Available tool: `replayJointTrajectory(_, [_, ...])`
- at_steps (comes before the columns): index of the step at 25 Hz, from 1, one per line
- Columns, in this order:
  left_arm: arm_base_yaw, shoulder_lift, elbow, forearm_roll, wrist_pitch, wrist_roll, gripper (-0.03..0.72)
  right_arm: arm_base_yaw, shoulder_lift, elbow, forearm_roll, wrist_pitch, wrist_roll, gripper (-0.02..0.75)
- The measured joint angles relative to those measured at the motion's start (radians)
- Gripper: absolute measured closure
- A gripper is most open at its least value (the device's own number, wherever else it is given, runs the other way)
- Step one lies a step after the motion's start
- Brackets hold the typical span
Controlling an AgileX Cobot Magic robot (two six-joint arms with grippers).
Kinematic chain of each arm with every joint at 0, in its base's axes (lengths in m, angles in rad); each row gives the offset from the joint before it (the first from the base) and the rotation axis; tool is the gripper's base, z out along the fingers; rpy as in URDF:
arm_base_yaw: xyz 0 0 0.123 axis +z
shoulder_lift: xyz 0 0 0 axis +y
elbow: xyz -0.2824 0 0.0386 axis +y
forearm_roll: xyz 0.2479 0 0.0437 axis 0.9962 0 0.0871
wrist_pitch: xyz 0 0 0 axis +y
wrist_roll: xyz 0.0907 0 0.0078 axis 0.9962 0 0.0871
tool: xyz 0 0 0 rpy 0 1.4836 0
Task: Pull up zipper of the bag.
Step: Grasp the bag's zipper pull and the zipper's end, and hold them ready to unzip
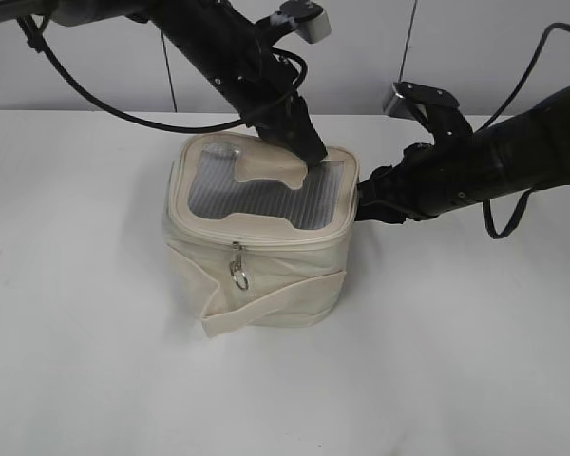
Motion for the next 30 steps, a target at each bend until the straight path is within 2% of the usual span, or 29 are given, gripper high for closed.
replayJointTrajectory(3, [0.000, 0.000, 0.000, -0.002, -0.001, 0.000, 0.641, 0.005, 0.020, -0.014, 0.016, -0.014, 0.002, 0.680])
replayJointTrajectory(5, [0.000, 0.000, 0.000, -0.002, -0.001, -0.001, 0.641, 0.006, 0.020, -0.015, 0.001, -0.003, 0.019, 0.723])
replayJointTrajectory(11, [0.000, 0.000, 0.000, -0.002, -0.004, -0.030, 0.643, 0.006, -0.030, 0.030, -0.138, 0.028, 0.143, 0.729])
replayJointTrajectory(21, [0.015, 0.001, 0.000, -0.007, -0.004, -0.102, 0.646, 0.012, -0.237, 0.172, -0.154, 0.109, 0.161, 0.729])
replayJointTrajectory(30, [0.015, 0.001, 0.000, 0.007, -0.012, -0.177, 0.646, 0.154, -0.247, 0.175, -0.188, 0.153, 0.167, 0.729])
